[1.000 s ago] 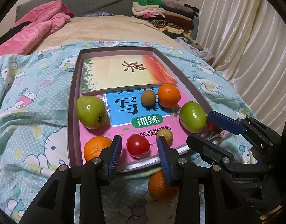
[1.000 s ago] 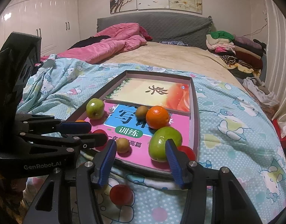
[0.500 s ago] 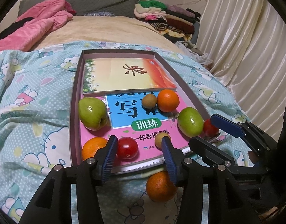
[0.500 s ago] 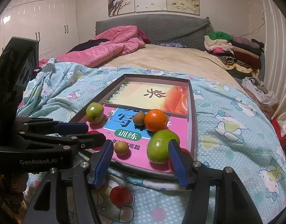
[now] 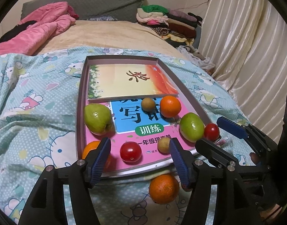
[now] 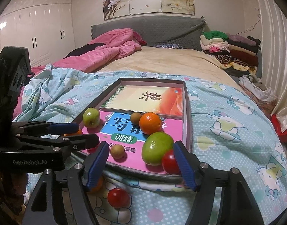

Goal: Organize fruits
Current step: 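Withdraw both open grippers toward the orange and tomato on the bedspread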

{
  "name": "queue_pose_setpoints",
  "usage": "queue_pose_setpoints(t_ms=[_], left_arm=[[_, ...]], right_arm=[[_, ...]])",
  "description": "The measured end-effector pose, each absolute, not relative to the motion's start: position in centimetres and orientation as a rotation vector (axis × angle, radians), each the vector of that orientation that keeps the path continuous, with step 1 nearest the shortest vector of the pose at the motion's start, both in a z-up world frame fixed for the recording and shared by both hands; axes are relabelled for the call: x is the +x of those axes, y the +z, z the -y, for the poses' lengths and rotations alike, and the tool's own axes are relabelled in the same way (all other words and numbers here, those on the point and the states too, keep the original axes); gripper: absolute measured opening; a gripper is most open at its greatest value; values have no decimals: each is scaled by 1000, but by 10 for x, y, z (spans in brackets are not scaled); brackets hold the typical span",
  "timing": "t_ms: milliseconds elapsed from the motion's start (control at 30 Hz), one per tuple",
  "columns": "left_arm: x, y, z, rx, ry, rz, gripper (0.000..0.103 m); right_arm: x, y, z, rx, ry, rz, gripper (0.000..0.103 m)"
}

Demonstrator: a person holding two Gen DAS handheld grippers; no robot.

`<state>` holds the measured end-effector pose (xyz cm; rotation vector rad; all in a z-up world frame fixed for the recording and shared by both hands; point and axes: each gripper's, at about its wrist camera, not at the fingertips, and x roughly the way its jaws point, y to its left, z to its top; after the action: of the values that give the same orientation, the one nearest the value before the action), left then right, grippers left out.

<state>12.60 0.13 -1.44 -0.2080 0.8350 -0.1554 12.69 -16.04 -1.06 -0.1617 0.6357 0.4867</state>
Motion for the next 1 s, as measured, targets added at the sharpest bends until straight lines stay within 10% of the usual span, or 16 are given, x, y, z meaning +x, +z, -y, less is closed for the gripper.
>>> queue_pose_setpoints(t_ms=[1000], left_arm=[[107,5,-30,-277,-98,-775,78]], right_arm=[[119,4,167,-109,491,-577,89]])
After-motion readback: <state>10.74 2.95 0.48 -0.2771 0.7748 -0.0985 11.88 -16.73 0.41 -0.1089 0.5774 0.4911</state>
